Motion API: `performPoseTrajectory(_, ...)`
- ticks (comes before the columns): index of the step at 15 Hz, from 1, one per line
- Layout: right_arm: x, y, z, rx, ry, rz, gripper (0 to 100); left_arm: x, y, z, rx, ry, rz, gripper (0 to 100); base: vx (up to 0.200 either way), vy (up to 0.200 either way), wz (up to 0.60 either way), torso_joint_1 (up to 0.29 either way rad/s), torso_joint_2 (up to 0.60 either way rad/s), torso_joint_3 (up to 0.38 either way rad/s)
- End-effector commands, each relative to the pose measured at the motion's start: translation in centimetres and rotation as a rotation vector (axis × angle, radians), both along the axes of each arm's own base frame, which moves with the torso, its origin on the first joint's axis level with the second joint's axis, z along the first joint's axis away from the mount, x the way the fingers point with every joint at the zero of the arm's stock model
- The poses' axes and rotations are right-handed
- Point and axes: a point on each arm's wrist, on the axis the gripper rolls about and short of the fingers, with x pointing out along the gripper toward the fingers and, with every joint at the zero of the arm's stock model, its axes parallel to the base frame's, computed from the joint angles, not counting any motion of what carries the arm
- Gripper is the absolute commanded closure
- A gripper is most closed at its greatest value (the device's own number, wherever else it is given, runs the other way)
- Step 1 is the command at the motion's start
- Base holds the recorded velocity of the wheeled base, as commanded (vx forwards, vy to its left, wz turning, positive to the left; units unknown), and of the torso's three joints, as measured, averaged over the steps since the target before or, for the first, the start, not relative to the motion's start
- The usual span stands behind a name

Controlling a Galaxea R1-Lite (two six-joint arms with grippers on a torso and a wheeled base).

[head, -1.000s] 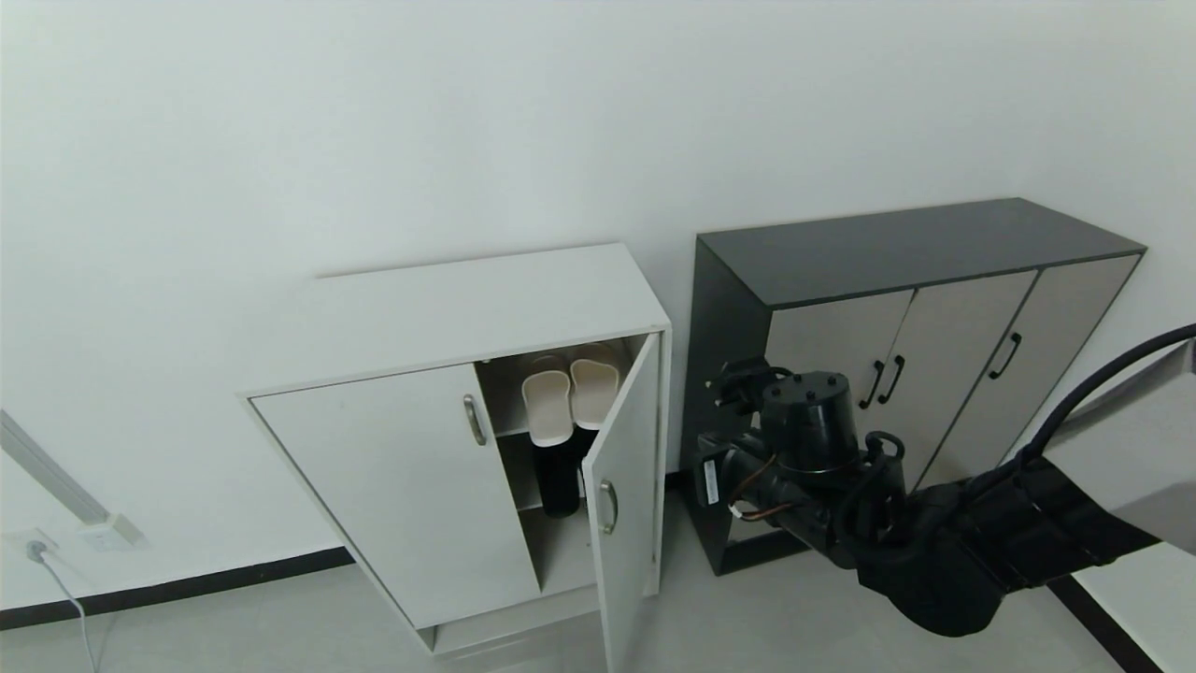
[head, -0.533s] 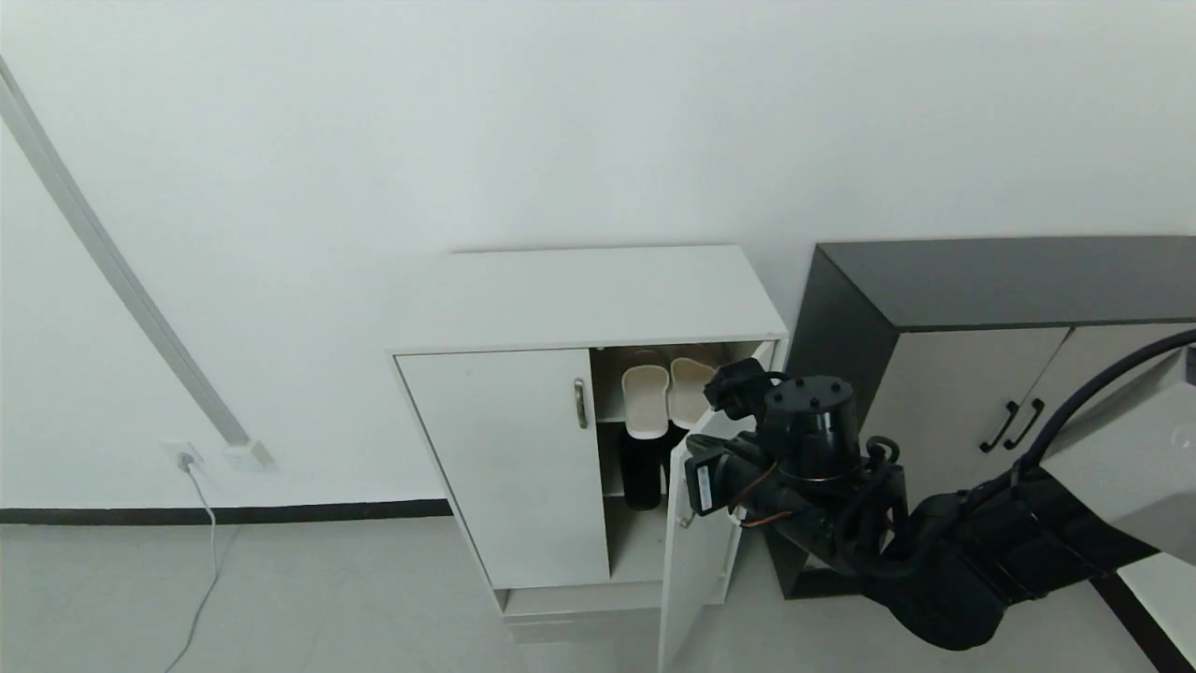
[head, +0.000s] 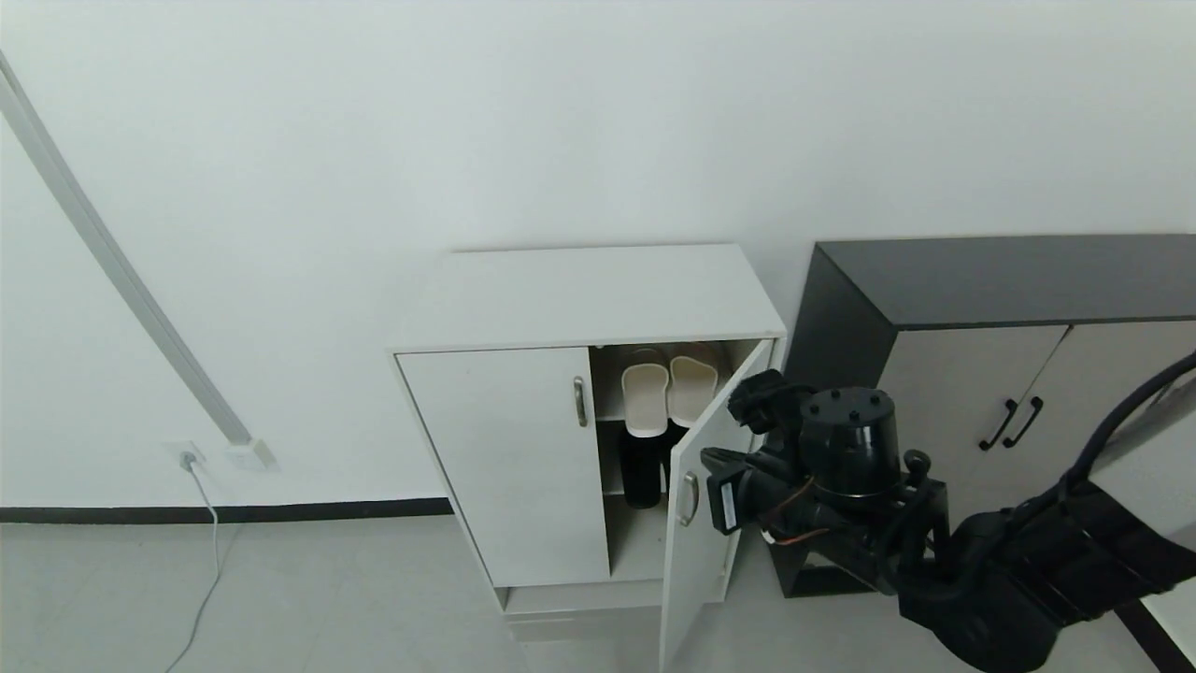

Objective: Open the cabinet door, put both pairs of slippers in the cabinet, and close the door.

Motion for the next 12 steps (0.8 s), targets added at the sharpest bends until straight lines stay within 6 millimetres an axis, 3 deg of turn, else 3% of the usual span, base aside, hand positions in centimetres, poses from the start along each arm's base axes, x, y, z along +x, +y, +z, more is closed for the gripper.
performPoseTrajectory(1,-2.1,-1.8,0.2,-0.018,0.021,0.012,100,0.0,0.0,0.0,0.0,0.0,0.001,100,0.0,0.0,0.0,0.0,0.0,0.0)
performPoseTrajectory(2,-2.9,-2.6,-0.1,-0.034,0.039,0.012,100,0.0,0.0,0.0,-0.001,0.0,0.001,100,0.0,0.0,0.0,0.0,0.0,0.0)
performPoseTrajectory(7,-6.2,-5.4,-0.8,-0.071,0.085,0.016,100,0.0,0.0,0.0,0.0,0.0,0.001,100,0.2,0.0,0.0,0.001,0.0,0.003)
performPoseTrajectory(8,-6.5,-5.6,-1.1,-0.079,0.098,0.016,100,0.0,0.0,0.0,-0.001,0.0,0.001,100,0.2,0.0,0.0,0.012,0.0,0.002)
performPoseTrajectory(12,-5.7,-4.9,-2.1,-0.095,0.124,0.016,100,0.0,0.0,0.0,-0.003,0.0,0.004,100,0.0,0.0,0.0,0.0,0.0,0.0)
